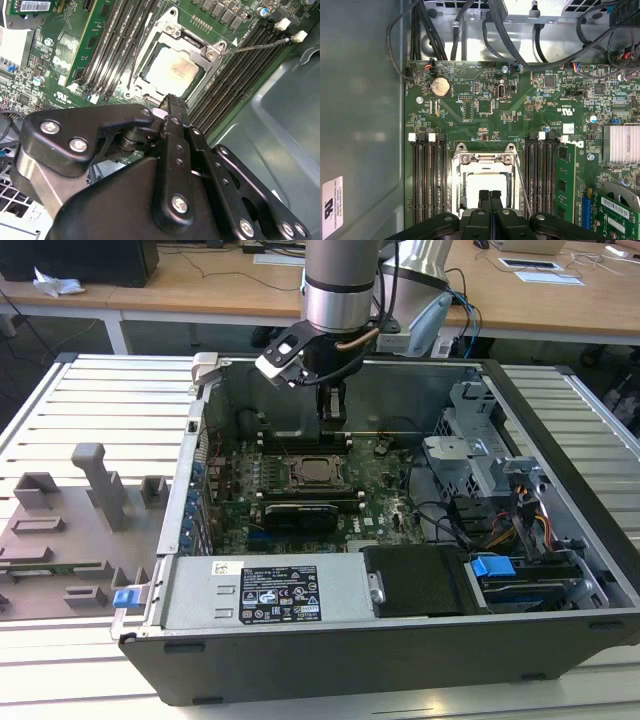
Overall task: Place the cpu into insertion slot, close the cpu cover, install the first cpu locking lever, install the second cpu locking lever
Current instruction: 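Close the cpu cover, then install the first cpu locking lever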
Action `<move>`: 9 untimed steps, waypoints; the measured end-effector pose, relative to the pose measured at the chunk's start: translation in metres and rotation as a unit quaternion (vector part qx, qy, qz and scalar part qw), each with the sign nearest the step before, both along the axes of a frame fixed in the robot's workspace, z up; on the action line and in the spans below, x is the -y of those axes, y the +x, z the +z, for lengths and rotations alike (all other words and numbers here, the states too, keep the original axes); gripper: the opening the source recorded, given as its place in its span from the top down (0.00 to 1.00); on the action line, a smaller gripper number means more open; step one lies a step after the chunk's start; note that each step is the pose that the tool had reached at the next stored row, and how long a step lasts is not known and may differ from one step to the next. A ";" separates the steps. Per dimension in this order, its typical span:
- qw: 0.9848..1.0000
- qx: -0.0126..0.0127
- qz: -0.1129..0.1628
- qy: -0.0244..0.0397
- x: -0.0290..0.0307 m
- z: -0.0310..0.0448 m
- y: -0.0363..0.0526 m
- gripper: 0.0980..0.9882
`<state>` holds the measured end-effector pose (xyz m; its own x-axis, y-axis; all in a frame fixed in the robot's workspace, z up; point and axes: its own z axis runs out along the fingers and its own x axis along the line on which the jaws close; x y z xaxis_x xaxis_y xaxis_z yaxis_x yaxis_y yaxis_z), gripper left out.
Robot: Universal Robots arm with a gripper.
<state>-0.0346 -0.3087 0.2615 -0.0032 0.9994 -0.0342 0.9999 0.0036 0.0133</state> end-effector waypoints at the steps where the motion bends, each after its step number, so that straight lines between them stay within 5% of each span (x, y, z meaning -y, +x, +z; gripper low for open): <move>1: 1.000 0.000 0.000 0.000 0.0000 0.0000 0.0000 0.99; 9: 1.000 0.000 0.004 0.000 0.0000 0.0002 0.0000 0.99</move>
